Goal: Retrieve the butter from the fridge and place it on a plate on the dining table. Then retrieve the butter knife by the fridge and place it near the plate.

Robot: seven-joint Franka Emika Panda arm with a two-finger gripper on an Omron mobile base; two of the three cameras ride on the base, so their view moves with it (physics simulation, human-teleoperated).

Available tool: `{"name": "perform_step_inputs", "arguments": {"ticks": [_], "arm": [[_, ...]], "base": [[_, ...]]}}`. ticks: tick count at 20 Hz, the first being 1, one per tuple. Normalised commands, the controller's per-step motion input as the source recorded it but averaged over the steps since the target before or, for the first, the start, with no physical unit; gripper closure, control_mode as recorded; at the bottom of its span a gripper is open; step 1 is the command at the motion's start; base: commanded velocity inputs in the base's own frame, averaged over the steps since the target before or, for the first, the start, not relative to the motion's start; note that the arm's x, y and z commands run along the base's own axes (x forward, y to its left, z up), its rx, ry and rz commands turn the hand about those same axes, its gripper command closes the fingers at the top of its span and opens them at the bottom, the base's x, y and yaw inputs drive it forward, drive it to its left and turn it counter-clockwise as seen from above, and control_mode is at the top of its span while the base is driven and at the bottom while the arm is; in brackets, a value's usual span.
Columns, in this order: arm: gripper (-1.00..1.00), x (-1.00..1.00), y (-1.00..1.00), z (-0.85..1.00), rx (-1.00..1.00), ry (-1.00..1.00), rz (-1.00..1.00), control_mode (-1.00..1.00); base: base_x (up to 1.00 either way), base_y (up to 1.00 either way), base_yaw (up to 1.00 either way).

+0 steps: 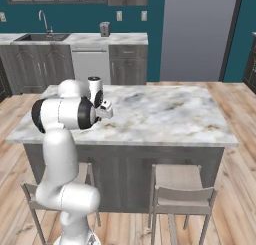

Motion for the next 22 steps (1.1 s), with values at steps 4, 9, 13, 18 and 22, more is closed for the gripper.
{"name": "perform_step_inputs", "arguments": {"ticks": [4,9,13,18,22], "arm": [[1.00,0.42,0.11,-0.76,-0.02,0.00,0.00,-1.00],[1.00,0.24,0.29,-0.54,-0.01,0.00,0.00,-1.00],[1.00,0.08,0.08,-0.18,0.00,0.00,0.00,-1.00],[-1.00,0.07,0.05,-0.16,0.00,0.00,0.00,-1.00],[-1.00,0.05,0.02,-0.03,0.00,0.00,0.00,-1.00]], "base": [[0.00,0.00,0.00],[0.00,0.00,0.00],[0.00,0.00,0.00],[0.00,0.00,0.00],[0.00,0.00,0.00]]}}
